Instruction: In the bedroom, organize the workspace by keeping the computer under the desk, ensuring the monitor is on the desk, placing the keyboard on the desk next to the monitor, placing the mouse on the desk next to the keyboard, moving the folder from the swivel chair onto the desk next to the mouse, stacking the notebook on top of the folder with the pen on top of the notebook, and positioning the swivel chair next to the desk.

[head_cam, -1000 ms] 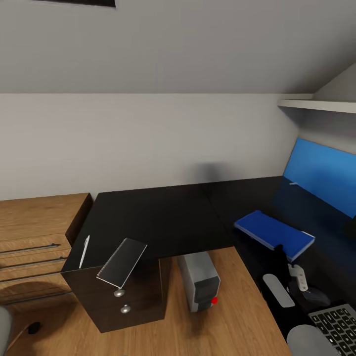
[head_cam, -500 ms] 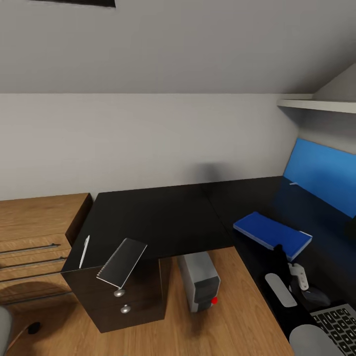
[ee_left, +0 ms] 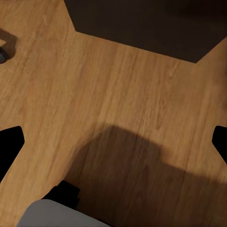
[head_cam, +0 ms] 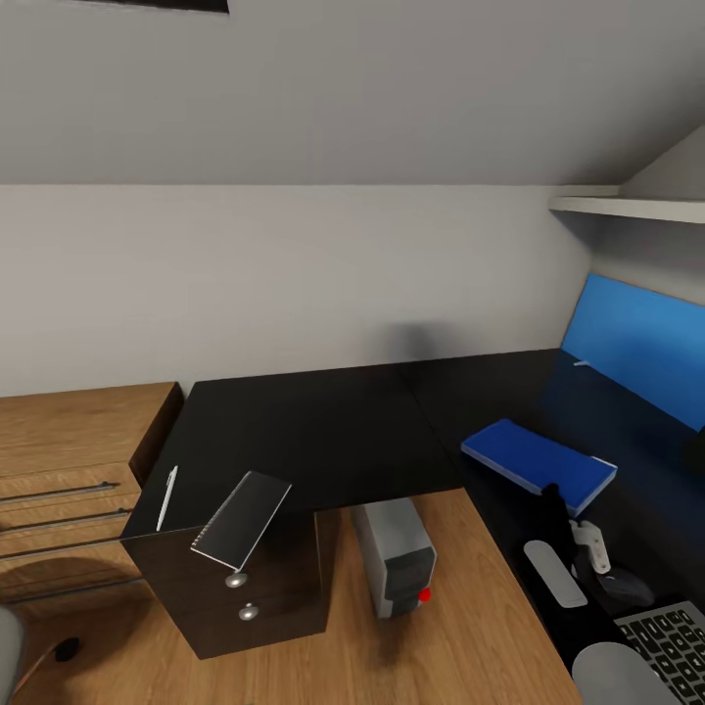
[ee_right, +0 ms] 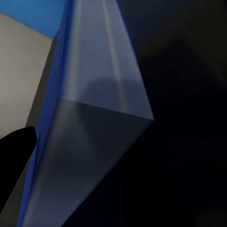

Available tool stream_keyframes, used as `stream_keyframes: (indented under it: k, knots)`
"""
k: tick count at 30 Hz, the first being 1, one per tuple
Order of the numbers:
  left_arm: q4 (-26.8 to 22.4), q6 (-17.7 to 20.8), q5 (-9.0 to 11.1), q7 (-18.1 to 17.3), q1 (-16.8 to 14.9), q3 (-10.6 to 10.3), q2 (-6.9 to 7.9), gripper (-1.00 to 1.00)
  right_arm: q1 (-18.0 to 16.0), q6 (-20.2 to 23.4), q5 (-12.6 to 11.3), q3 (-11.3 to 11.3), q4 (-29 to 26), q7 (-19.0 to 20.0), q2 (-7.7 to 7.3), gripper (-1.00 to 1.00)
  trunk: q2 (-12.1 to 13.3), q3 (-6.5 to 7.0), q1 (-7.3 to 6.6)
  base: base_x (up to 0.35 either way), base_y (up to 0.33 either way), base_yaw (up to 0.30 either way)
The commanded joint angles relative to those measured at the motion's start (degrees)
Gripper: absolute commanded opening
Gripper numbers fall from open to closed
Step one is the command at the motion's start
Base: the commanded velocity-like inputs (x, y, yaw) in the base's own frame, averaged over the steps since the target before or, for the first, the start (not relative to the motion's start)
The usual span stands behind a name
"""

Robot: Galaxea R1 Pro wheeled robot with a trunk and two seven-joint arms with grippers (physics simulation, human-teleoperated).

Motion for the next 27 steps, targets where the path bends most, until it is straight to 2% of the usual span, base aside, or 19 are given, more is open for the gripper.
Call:
stream_keyframes:
  k: [1,27]
  knots:
    - [0.0,-0.4,0.6,0.3,-0.1,-0.4,0.05,1.0,0.0,-0.4,-2.1,0.3,0.7,-0.2,0.0,-1.0,0.0,-0.06,0.0,0.0,0.0,0.0]
    - [0.1,-0.4,0.5,0.1,-0.1,-0.3,0.36,1.0,0.0,-0.4,-2.0,0.3,0.7,-1.2,-0.08,-1.0,0.0,-0.06,0.0,-0.003,0.0,0.0]
